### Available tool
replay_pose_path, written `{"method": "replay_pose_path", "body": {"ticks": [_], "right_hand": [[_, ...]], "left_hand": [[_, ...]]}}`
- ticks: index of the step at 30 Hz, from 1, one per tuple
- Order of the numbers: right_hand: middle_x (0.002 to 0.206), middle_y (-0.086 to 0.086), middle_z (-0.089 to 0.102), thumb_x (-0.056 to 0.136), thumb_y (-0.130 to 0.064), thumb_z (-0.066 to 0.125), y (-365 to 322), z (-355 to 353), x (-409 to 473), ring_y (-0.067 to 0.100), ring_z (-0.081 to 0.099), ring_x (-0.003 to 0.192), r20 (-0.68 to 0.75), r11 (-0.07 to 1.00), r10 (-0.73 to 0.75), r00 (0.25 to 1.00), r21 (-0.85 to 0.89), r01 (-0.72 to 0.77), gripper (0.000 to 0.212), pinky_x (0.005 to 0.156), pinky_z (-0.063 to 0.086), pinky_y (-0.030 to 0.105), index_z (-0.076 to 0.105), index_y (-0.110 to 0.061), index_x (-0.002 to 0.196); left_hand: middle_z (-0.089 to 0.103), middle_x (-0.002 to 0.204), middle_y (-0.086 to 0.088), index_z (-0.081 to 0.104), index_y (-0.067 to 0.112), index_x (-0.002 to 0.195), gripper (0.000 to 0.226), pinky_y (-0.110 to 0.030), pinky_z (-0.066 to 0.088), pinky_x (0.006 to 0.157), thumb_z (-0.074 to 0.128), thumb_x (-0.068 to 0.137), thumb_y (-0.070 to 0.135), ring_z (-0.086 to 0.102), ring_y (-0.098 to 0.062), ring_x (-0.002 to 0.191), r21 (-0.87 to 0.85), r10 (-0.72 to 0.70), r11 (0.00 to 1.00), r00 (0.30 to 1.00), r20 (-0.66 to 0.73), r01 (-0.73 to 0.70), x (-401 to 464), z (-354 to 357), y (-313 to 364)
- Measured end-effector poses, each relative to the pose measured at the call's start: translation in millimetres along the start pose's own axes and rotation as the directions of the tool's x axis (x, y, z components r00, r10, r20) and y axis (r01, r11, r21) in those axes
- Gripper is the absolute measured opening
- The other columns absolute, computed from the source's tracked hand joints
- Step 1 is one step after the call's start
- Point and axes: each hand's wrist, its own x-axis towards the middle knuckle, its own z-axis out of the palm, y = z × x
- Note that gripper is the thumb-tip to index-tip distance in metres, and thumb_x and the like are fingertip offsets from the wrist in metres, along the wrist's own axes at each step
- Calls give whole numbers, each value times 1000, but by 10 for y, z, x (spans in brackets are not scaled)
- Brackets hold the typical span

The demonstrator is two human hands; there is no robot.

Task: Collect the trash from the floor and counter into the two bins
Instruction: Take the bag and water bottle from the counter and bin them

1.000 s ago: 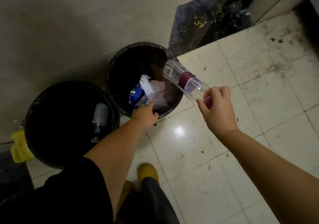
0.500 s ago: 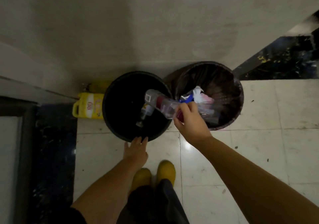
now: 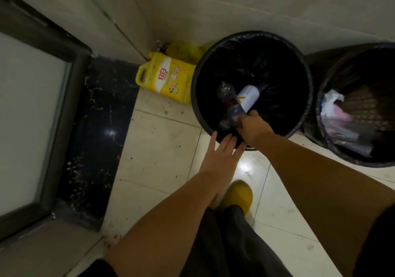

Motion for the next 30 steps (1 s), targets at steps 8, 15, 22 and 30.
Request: {"method": "replay_pose_path", "body": {"ticks": [8, 15, 22, 30], "right_hand": [[135, 21, 39, 94, -23, 50, 142, -1153, -952, 43, 47, 120, -75, 999, 41, 996, 24, -39, 41, 102, 43, 47, 48, -8, 132], [133, 19, 41, 98, -29, 41, 22, -2538, -2717, 41, 48, 119, -151, 987, 137, 979, 104, -122, 37, 97, 42, 47, 48, -6, 126], [128, 20, 45, 100, -36, 35, -112, -3155, -4246, 41, 53, 111, -266, 945, 260, 928, 268, -188, 39, 96, 45, 51, 49, -6, 121], [132, 16, 49, 100, -40, 34, 461, -2841, -5611, 34, 53, 119, -354, 757, 600, 718, 540, -367, 42, 98, 45, 44, 47, -14, 129]], "left_hand": [[4, 163, -11, 1, 19, 154, 68, -54, -1, 120, 36, 95, 14, -1, -25, 152, 76, -75, 995, 965, 252, 58, -370, -1185, -176], [18, 160, -11, 8, 21, 154, 69, -52, 7, 121, 43, 95, 21, 13, -26, 149, 100, -73, 993, 990, 117, 61, -958, -3303, 98], [42, 146, -11, 23, 18, 150, 59, -51, 23, 118, 41, 94, 26, 38, -29, 137, 49, 37, 998, 999, -31, -35, -1525, -4746, 883], [44, 148, -10, 27, 18, 148, 54, -50, 24, 117, 38, 96, 27, 42, -30, 136, 176, 420, 890, 906, 46, -421, -1794, -5058, 2419]]}}
